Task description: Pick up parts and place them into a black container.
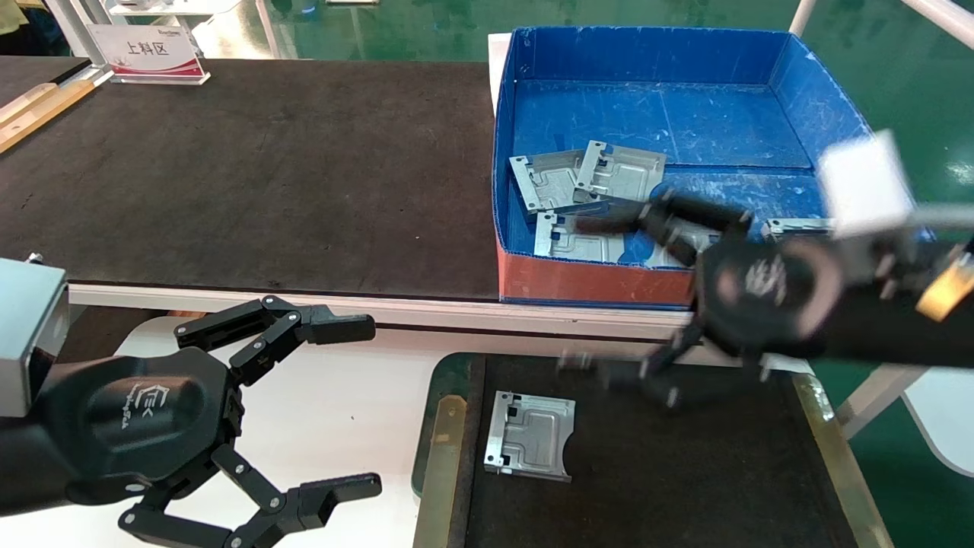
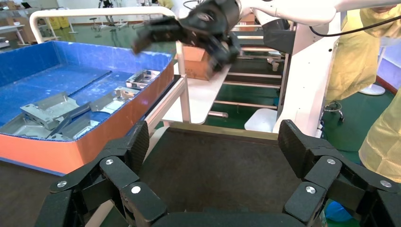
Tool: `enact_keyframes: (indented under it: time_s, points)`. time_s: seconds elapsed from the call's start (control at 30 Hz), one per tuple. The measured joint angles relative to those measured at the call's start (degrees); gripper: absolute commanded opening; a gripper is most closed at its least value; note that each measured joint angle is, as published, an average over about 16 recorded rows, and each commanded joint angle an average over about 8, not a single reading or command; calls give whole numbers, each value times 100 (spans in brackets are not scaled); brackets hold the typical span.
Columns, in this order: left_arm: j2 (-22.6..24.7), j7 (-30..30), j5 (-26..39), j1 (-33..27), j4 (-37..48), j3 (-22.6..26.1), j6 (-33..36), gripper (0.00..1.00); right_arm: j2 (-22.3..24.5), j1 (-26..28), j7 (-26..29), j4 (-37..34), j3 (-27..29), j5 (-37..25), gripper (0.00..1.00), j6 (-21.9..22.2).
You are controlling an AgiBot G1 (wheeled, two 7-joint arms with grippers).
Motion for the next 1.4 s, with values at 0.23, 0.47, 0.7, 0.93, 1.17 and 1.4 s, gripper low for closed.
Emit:
enact_keyframes:
  time_s: [0.23, 0.47, 0.7, 0.93, 1.17, 1.4]
  points:
    - [0, 0, -1, 0, 1, 0, -1, 100, 94, 44, 50, 9, 0, 205, 100, 34]
    - [0, 0, -1, 0, 1, 0, -1, 100, 81, 9, 64, 11, 38, 155, 100, 39]
    - [0, 0, -1, 0, 1, 0, 0, 100, 113, -156, 176, 186, 199, 94, 100, 68]
    - [0, 1, -1, 0, 1, 0, 0, 100, 192, -440, 381, 508, 484, 57, 100, 121]
    - [0, 1, -1, 0, 2, 1, 0, 100, 276, -751, 606, 858, 797, 15, 100, 179]
    - [0, 1, -1, 0, 2, 1, 0, 100, 361, -1061, 831, 1207, 1109, -26, 100, 236]
